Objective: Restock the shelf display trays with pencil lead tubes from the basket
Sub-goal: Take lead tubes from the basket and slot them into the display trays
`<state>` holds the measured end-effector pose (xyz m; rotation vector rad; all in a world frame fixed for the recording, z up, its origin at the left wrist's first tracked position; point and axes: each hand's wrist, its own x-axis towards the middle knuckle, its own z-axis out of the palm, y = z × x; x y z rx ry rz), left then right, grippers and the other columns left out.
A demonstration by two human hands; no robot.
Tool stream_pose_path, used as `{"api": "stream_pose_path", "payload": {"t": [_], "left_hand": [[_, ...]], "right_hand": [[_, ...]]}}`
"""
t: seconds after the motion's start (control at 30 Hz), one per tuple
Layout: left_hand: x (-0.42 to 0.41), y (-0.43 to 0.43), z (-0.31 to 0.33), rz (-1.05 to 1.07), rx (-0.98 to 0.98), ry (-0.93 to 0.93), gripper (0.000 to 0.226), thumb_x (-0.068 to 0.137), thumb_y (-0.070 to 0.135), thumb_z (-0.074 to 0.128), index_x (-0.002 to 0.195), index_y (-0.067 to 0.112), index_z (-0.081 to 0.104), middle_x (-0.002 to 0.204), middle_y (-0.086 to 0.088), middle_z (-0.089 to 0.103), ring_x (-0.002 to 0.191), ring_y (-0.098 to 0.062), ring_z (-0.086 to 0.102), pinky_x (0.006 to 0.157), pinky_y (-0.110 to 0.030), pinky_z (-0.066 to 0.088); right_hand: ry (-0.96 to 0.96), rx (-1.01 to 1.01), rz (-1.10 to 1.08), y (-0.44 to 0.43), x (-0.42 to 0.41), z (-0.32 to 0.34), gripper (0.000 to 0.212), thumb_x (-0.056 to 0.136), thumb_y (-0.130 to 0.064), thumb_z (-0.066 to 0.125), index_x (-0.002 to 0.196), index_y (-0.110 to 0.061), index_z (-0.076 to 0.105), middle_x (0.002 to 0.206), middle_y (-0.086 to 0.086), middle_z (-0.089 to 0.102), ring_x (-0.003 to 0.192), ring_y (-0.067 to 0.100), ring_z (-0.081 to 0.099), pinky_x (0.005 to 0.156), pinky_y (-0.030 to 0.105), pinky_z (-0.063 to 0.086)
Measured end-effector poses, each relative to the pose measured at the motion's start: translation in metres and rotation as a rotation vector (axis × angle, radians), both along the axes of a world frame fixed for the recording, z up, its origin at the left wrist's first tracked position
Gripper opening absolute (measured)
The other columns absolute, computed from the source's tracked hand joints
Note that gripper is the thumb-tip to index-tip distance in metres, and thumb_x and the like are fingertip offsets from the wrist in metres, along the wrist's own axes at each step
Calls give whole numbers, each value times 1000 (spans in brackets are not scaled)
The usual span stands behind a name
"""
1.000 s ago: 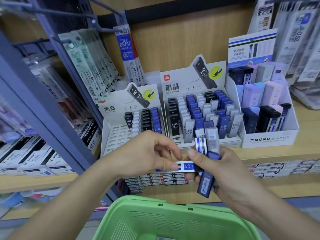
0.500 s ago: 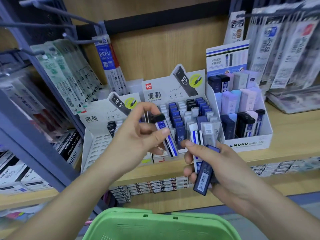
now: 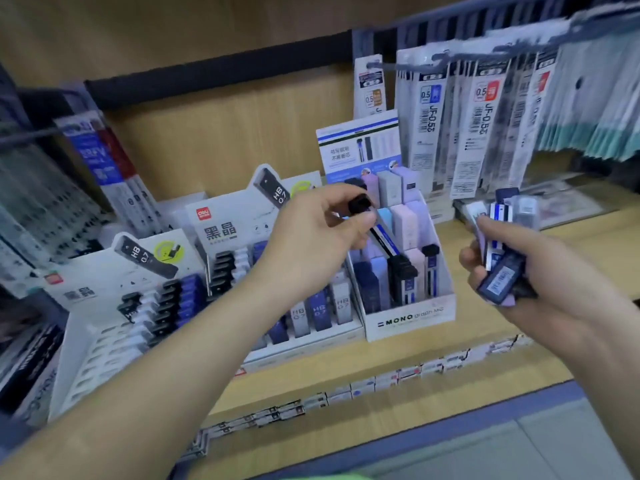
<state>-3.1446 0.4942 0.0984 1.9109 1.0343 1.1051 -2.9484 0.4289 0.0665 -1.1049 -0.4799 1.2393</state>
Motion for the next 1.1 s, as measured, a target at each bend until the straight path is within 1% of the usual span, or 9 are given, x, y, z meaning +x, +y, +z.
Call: {"api": "stream_pose_path", "payload": {"t": [0.17,0.33,0.57,0.73,0.87,0.97,1.0,1.03,1.1], "left_hand": [[36,9,-11,-42,-22,141,17,89,6,64,90,23,67,73,2,67,69,-22,70,79,-42,58],[69,12,-25,-29,157,427,14,85,23,70,98,28,71,70,12,63,71,-7,61,78,-24,51],[84,19,-40,10,351,757,18,86,28,67,103,24,72,92,0,65,93,-20,55,80,-35,44],[97,13,-45,108,520,889,17,83,18,67,97,16,57,93,-3,60,96,-25,48,71,-38,44],[102,12,-50,181,547,926,18,77,11,69,92,15,59,91,-2,58,92,-25,48,63,-36,43],[100,13,-45,185,519,921,7,86,19,59,91,17,64,92,1,61,94,-22,50,73,-35,45],[99,11,-40,190,486,883,14,90,21,53,93,19,66,92,3,63,94,-21,52,76,-33,45],[98,10,-34,192,413,773,19,92,21,50,97,20,69,93,5,66,92,-17,56,78,-30,45],[98,5,-21,103,66,381,24,96,21,50,111,22,69,96,6,70,85,-10,63,75,-23,50]], "right_hand": [[38,-11,-8,6,26,-12,14,89,-17,67,87,-7,57,83,10,52,52,9,62,35,17,39],[77,2,-54,12,32,-18,13,90,-11,66,100,-8,57,73,5,55,62,11,69,34,19,38],[45,17,-42,17,32,-20,13,90,-11,67,101,-8,61,76,10,62,74,16,71,33,18,37],[-81,1,-11,20,34,-26,16,88,-12,70,101,-5,65,81,15,66,52,20,54,33,19,35],[-80,26,-31,20,33,-27,13,84,-3,71,95,-8,67,77,7,67,50,13,54,39,23,41],[-51,43,-5,18,32,-25,12,84,-1,71,90,-11,68,70,0,67,48,7,55,40,21,42],[-36,50,12,17,33,-24,12,83,-1,71,89,-12,67,68,0,67,49,7,55,40,20,42],[-20,59,33,16,33,-24,12,83,-1,71,88,-12,67,67,0,67,49,8,55,39,20,42],[-8,76,92,14,33,-22,12,81,-2,71,88,-11,67,68,2,67,51,10,54,39,19,40]]}}
